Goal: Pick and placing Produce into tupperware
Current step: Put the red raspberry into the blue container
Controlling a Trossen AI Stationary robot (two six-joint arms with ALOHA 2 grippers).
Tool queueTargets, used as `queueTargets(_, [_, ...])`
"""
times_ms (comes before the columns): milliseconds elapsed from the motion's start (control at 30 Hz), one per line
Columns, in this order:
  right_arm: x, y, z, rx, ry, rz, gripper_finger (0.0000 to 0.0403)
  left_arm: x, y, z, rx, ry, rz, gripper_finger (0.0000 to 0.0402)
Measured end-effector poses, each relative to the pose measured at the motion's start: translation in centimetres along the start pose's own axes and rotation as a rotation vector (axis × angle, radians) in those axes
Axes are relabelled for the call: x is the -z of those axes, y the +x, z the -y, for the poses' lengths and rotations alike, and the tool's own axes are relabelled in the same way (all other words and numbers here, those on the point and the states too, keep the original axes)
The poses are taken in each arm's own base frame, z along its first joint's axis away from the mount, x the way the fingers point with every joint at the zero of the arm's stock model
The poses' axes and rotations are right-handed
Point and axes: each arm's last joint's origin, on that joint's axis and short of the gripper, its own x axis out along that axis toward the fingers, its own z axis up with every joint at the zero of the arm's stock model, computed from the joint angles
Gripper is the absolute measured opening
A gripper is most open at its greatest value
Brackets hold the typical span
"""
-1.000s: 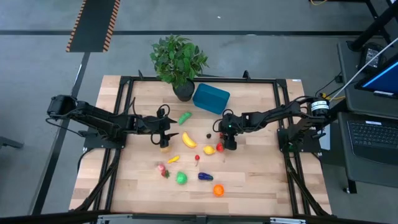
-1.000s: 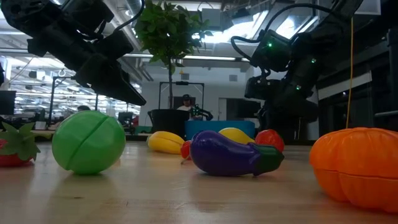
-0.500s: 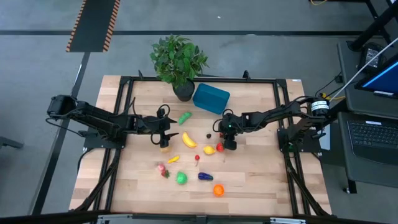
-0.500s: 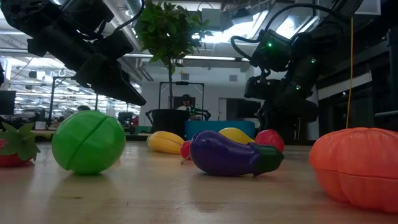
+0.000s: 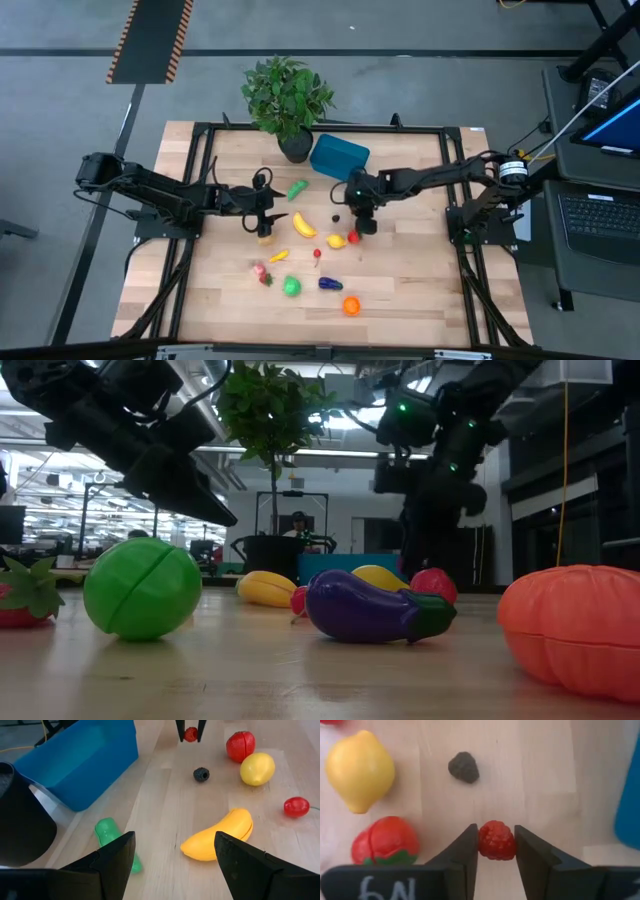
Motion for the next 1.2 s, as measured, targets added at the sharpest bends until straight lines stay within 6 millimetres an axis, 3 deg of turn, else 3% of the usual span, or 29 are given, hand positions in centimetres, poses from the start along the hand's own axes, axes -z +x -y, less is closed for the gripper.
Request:
queueTargets(200, [-1.8, -1.3, 0.6, 0.010, -0.005, 0.034, 0.0107, -0.1, 0.0, 0.0, 0.000, -0.001, 0.006, 0.0265])
queueTargets(533, [-2.2, -1.9, 0.9, 0.020, -0.003, 0.051, 0.0106, -0.1, 0.0, 0.0, 0.000, -0.001, 0.006, 0.0265])
queueTargets(733, [-2.0, -5.5, 1.1, 0.147, 0.013, 0.098, 0.0106, -0.1, 0.0, 0.0, 0.000, -0.001, 0.009, 0.0265])
queueTargets(933, [0.4, -9.2, 0.8, 0.165, 0.022, 0.318, 0.0107, -0.2, 0.0, 0.0, 0.000, -0.005, 0.021, 0.0265])
queueTargets(1200, [5.2, -9.9, 0.5, 0.172, 0.054, 0.586, 0.0106, -0.5, 0.0, 0.0, 0.000, -0.014, 0.053, 0.0265])
